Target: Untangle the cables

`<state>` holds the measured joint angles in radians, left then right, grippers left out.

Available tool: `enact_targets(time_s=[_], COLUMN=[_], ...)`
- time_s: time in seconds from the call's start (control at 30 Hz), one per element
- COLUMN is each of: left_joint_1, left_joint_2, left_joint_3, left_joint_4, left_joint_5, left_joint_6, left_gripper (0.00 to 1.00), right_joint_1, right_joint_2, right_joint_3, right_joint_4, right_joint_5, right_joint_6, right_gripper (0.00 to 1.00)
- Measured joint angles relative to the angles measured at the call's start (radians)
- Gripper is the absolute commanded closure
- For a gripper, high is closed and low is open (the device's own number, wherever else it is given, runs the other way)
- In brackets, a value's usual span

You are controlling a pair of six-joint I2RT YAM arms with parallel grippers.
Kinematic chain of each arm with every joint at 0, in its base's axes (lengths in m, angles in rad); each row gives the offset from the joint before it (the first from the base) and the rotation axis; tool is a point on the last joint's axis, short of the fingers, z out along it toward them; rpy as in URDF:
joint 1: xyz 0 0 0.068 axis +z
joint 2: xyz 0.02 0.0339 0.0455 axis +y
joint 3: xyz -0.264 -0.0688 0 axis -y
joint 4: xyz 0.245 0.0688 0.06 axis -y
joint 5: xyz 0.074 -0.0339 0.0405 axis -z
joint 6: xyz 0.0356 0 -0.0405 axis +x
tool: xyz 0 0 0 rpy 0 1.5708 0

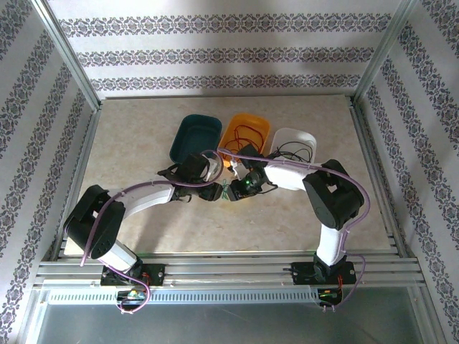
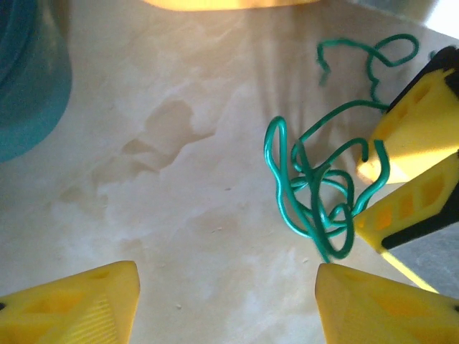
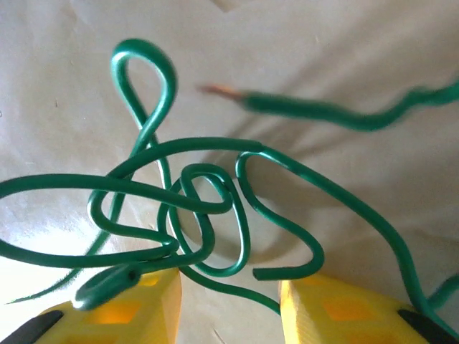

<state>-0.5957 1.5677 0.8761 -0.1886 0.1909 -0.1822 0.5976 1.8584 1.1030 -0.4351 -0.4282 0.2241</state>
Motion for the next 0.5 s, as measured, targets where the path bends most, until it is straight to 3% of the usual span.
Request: enact_targets(time_s=[0.27,0.5], left_joint_1=[0.0,0.0], left_joint_2=[0.037,0.079], left_joint_3=[0.011,0.026], left_joint_4=[0.071,0.136], left_joint_5=[0.116,0.179], left_joint_6=[-0.013,-0.055], left_gripper=[0.38,0.41], right_joint_1=[-0.007,-0.023], right_joint_2=[-0.033,-0.15], right_joint_3=[-0.051,-0.135], right_joint_4=[0.04,0.083], right_joint_5=[-0.012,-0.036], right_joint_6=[0.004,0.017], right_gripper=[0.61,0.59])
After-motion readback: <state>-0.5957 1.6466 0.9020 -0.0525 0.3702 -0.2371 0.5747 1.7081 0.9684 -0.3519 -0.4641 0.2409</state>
